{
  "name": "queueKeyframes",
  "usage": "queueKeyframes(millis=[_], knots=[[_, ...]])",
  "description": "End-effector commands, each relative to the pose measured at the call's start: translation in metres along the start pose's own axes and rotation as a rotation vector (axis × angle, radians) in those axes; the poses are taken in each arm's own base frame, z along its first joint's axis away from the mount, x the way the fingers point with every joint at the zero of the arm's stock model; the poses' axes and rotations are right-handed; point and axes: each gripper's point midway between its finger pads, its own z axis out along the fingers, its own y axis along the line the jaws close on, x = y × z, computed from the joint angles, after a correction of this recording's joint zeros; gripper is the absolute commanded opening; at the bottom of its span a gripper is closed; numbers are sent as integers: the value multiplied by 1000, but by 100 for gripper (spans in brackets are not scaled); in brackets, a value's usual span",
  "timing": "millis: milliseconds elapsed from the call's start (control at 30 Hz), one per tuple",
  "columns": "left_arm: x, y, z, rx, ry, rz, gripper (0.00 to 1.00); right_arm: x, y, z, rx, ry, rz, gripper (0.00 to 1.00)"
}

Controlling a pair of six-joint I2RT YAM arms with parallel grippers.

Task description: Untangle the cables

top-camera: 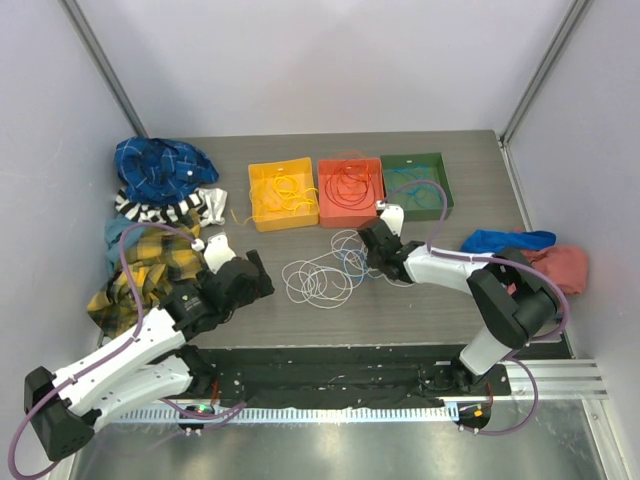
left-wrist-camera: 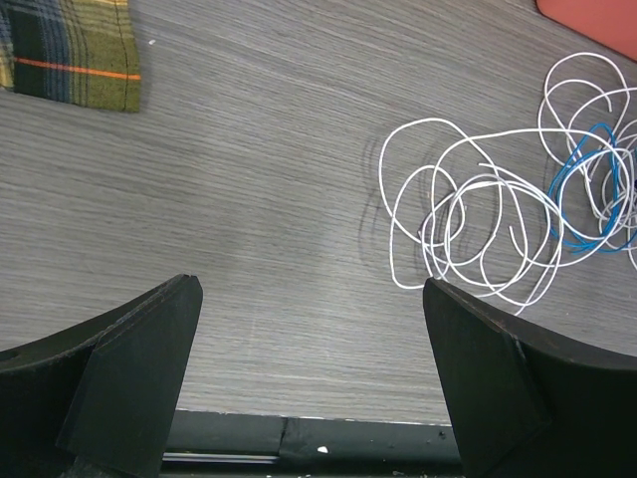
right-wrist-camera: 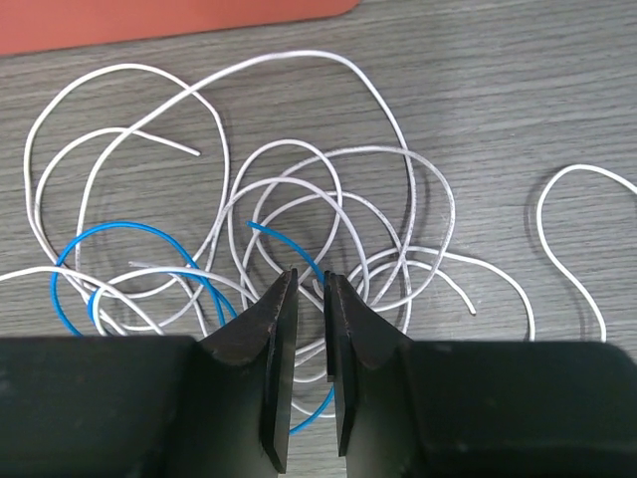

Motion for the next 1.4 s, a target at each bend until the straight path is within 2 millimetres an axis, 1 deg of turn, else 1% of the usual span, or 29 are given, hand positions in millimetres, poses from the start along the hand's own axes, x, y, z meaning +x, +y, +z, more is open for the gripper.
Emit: queueKeyframes(millis=[0,267,333,433,467,533,567,600,633,700,733,833,867,933,967,1067,1100,1167,1200,1267,1300,1367], knots=[[-6,-9,2,24,-19,-22,100,-3,-3,3,11,-27,28,24],[-5,-10,2,28,-18,-25,100,-1,-6,-3,-1,-31,41,34],[-5,-11,3,31,-14,-24,100,-1,-5,-4,-8,-34,44,34],[-4,-11,3,30,-10,-23,100,2,-6,-1,1,-27,34,28],[-3,-11,4,29,-8,-21,100,3,-7,0,2,-24,34,23],[-3,-11,4,26,-9,-22,100,4,-7,1,2,-22,35,16],[-2,-10,4,24,-6,-18,100,2,-6,0,0,-28,36,10],[-3,-10,4,23,-8,-20,100,1,-7,-1,4,-30,37,7],[-3,-9,3,24,-8,-18,100,-4,-7,-5,-1,-44,45,2],[-3,-9,3,24,-8,-19,100,-11,-8,-11,-6,-59,50,1],[-4,-11,3,28,-11,-22,100,-20,-7,-19,-17,-83,60,1],[-5,-13,3,36,-12,-26,100,-38,-8,-34,-25,-120,68,1],[-3,-12,3,34,-7,-22,100,-49,-6,-45,-45,-149,84,1],[-4,-14,3,38,-6,-24,100,-61,-5,-60,-68,-175,102,1],[-3,-14,3,40,-2,-25,100,-71,-3,-73,-100,-204,121,1],[-3,-15,1,49,-2,-30,100,-87,0,-98,-147,-244,144,1],[-4,-16,1,53,-3,-34,100,-99,1,-116,-185,-282,167,1],[-4,-16,0,56,-3,-37,100,-117,4,-139,-244,-333,193,1],[-5,-16,-1,60,-6,-40,100,-140,8,-166,-314,-401,215,1],[-7,-17,-2,64,-10,-40,100,-168,13,-200,-395,-483,235,1],[-7,-17,-2,65,-13,-42,100,-196,15,-232,-452,-554,244,1],[-10,-18,-3,70,-19,-46,100,-216,30,-267,-572,-588,218,1]])
